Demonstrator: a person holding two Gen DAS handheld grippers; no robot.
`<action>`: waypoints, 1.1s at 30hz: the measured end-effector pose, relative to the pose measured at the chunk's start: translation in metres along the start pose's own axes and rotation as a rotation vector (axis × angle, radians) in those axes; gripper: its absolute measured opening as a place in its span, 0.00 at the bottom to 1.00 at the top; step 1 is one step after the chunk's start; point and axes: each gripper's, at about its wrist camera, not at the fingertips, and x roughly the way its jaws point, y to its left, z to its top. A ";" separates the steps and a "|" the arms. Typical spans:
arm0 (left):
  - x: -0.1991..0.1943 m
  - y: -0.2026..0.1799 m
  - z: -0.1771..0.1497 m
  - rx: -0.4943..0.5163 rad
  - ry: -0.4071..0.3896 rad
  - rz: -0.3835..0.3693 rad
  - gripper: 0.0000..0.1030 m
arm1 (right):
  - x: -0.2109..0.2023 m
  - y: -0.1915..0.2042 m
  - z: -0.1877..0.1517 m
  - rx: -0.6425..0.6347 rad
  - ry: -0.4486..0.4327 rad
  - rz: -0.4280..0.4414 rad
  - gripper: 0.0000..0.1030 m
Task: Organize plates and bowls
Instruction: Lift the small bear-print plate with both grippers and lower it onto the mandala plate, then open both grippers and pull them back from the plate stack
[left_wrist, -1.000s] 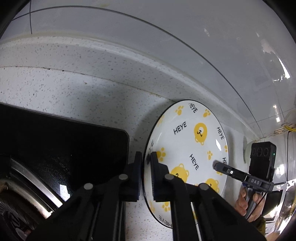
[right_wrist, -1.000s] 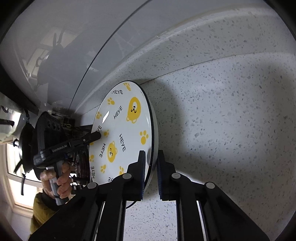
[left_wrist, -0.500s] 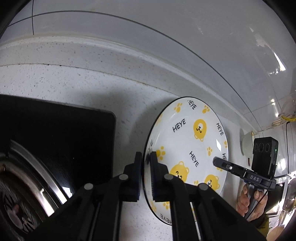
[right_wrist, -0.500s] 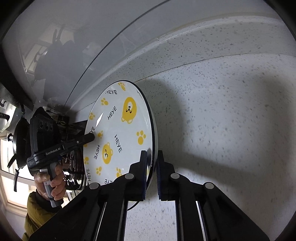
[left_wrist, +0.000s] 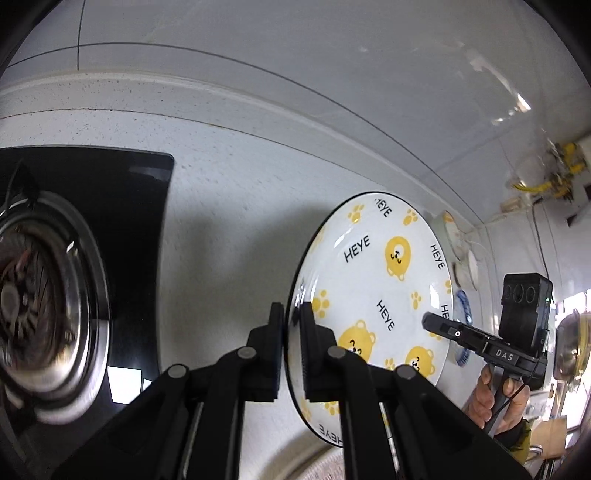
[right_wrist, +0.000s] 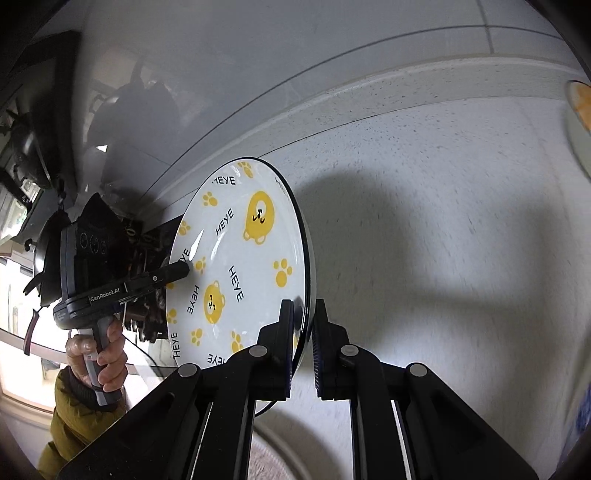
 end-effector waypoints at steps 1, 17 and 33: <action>-0.010 -0.005 -0.011 0.012 0.003 -0.008 0.07 | -0.010 0.002 -0.010 0.003 -0.006 0.000 0.09; -0.069 -0.008 -0.189 0.045 0.149 -0.112 0.07 | -0.023 0.001 -0.166 0.140 0.041 -0.006 0.10; -0.030 0.010 -0.205 0.017 0.179 -0.045 0.06 | 0.023 0.001 -0.182 0.170 0.071 -0.084 0.10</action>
